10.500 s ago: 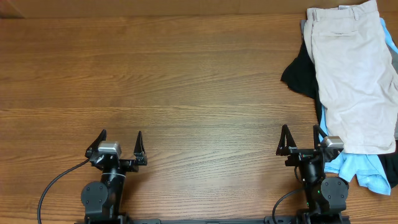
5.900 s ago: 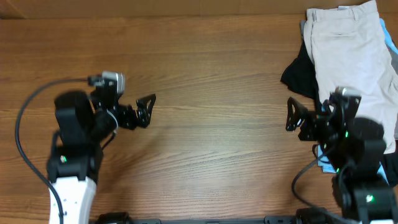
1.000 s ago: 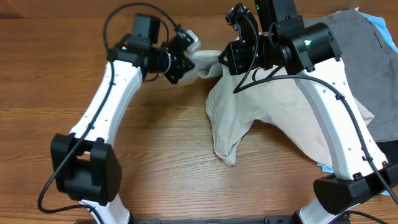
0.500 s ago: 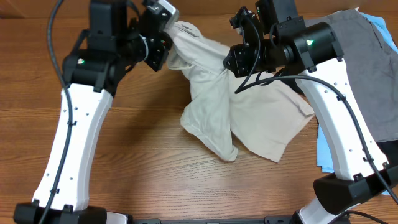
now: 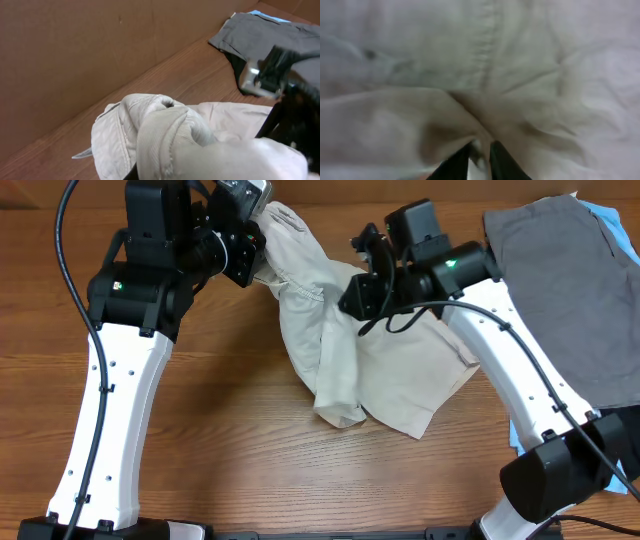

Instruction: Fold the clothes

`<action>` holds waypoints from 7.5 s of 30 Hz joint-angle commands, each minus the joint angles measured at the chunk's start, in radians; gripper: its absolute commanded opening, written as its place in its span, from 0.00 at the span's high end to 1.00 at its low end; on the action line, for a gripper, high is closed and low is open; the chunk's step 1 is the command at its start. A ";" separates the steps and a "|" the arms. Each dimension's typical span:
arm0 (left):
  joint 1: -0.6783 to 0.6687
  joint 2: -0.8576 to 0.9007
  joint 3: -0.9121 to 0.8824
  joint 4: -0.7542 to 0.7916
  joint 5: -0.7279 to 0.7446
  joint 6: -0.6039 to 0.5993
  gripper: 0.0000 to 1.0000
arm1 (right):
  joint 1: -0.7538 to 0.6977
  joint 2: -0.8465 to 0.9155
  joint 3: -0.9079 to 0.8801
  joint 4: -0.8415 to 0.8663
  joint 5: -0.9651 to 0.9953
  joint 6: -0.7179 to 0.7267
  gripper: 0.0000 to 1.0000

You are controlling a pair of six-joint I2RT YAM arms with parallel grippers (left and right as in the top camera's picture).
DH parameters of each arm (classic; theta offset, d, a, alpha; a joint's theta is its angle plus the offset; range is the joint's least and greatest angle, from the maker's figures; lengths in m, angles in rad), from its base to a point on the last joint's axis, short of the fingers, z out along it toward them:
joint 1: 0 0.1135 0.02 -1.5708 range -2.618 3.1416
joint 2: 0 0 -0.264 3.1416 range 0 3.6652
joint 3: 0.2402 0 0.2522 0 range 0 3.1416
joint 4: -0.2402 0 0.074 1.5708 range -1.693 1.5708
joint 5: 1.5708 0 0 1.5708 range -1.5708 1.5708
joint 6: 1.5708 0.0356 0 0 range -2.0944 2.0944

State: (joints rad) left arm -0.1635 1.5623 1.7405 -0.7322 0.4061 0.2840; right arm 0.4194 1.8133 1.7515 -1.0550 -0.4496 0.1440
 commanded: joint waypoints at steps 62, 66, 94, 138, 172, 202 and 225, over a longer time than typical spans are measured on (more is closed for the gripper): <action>0.008 -0.090 0.225 -0.017 -0.627 -0.191 0.96 | -0.400 -0.082 0.523 -0.339 0.122 -0.237 0.96; 0.008 -0.148 0.253 -0.056 -0.626 -0.196 0.96 | -0.410 -0.082 0.752 -0.462 0.158 -0.222 0.96; 0.057 0.134 0.266 0.421 -0.542 -0.251 0.96 | -0.408 0.101 0.938 -0.168 0.303 -0.219 0.96; 0.139 0.171 0.277 -0.797 -0.433 -0.337 0.96 | -0.119 0.158 0.661 -0.639 0.455 0.162 0.96; 0.137 -0.027 -0.654 -0.497 -0.257 -0.476 0.96 | -0.099 -0.301 -0.614 -0.259 0.166 0.279 0.89; -0.060 -0.040 -0.724 -0.519 -0.233 -0.561 0.96 | 0.082 -0.325 -0.614 -0.270 0.166 0.327 0.82; -0.072 -0.125 -0.636 -0.278 -0.385 -0.485 0.45 | -0.078 -0.567 -0.611 -0.030 0.351 0.292 0.43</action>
State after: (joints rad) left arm -0.2298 1.4502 1.0393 -1.0763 0.0463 -0.2737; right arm 0.3599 1.2388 1.1385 -1.1030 -0.0959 0.4885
